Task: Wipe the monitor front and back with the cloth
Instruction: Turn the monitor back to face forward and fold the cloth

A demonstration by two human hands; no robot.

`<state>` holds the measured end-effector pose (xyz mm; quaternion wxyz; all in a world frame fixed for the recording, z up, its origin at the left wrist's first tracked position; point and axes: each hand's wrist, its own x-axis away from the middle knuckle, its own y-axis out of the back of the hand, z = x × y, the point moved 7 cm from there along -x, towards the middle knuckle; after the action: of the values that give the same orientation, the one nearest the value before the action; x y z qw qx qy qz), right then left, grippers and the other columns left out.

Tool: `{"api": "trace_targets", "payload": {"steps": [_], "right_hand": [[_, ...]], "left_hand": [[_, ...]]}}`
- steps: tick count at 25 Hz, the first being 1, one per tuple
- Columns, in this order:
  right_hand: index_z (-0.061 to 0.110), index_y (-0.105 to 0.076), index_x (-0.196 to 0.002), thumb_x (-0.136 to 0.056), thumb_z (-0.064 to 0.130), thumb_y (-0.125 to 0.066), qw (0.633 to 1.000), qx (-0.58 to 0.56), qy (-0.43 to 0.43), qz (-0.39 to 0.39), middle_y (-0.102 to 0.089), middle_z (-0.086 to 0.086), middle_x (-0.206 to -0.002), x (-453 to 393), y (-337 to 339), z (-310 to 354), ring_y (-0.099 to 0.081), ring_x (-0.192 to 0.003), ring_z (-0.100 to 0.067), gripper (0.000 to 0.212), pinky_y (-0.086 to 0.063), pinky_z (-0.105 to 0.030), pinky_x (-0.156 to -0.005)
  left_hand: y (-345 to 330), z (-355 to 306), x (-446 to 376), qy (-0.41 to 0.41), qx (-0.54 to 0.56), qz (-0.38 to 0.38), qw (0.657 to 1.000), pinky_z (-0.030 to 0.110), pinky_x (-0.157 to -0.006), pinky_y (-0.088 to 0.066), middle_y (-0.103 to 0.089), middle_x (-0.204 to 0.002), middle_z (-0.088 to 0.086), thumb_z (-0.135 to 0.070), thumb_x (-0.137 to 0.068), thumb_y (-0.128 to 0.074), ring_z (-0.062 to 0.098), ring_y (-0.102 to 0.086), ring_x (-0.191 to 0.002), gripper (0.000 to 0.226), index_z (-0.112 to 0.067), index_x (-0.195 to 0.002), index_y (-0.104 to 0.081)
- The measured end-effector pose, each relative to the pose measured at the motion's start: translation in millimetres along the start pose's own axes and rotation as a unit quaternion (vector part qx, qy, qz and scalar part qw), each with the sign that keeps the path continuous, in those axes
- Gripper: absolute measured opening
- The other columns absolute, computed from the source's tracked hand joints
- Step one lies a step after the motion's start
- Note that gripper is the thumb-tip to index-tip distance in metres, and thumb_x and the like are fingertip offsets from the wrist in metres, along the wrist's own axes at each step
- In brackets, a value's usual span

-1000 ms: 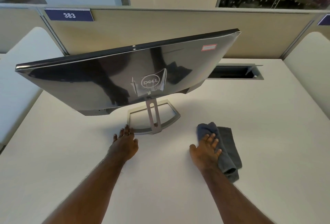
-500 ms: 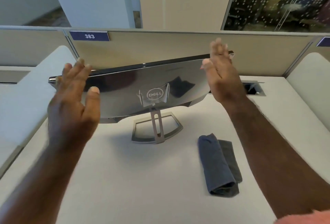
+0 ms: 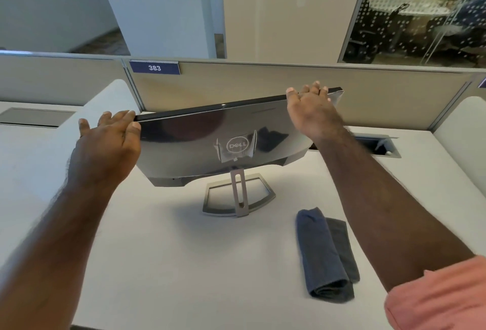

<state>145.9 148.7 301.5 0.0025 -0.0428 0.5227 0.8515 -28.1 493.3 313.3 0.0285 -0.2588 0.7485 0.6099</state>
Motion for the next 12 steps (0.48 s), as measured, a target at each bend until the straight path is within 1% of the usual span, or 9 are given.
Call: {"api": "trace_targets", "payload": {"steps": [5,8,10,12], "right_hand": [[0.013,-0.012,-0.156,-0.101,0.053,-0.015,0.999,-0.023,0.008,0.048,0.002,-0.006,-0.165,-23,5,2,0.002,-0.152,-0.023,0.068,-0.003,-0.044,-0.12],[0.017,-0.011,-0.156,-0.101,0.053,-0.014,0.997,-0.008,0.019,0.077,0.005,-0.003,-0.165,-37,13,7,0.004,-0.152,-0.021,0.066,-0.002,-0.045,-0.12],[0.018,-0.011,-0.156,-0.102,0.051,-0.014,0.995,0.025,0.024,0.097,0.005,-0.005,-0.165,-42,18,15,0.003,-0.152,-0.023,0.064,-0.003,-0.047,-0.122],[0.015,-0.016,-0.156,-0.103,0.047,-0.018,0.993,0.018,0.024,0.115,-0.002,-0.008,-0.165,-46,22,26,-0.005,-0.151,-0.028,0.062,-0.007,-0.049,-0.122]], "left_hand": [[6,-18,18,-0.014,-0.023,0.0,1.0,0.054,-0.118,-0.014,-0.047,-0.148,0.009,-0.04,-0.094,-0.021,0.03,-0.037,-0.14,0.062,-0.011,-0.14,-0.05],[11,-36,35,-0.027,-0.029,0.002,0.999,0.053,-0.117,-0.015,-0.049,-0.146,0.008,-0.04,-0.094,-0.021,0.029,-0.038,-0.14,0.062,-0.01,-0.139,-0.052],[16,-49,46,-0.035,-0.023,0.011,0.999,0.051,-0.117,-0.015,-0.051,-0.145,0.006,-0.039,-0.094,-0.022,0.027,-0.038,-0.14,0.061,-0.011,-0.137,-0.054],[19,-65,59,-0.054,-0.024,0.027,0.998,0.048,-0.117,-0.014,-0.051,-0.144,0.004,-0.04,-0.094,-0.021,0.025,-0.039,-0.139,0.061,-0.013,-0.136,-0.056]]}}
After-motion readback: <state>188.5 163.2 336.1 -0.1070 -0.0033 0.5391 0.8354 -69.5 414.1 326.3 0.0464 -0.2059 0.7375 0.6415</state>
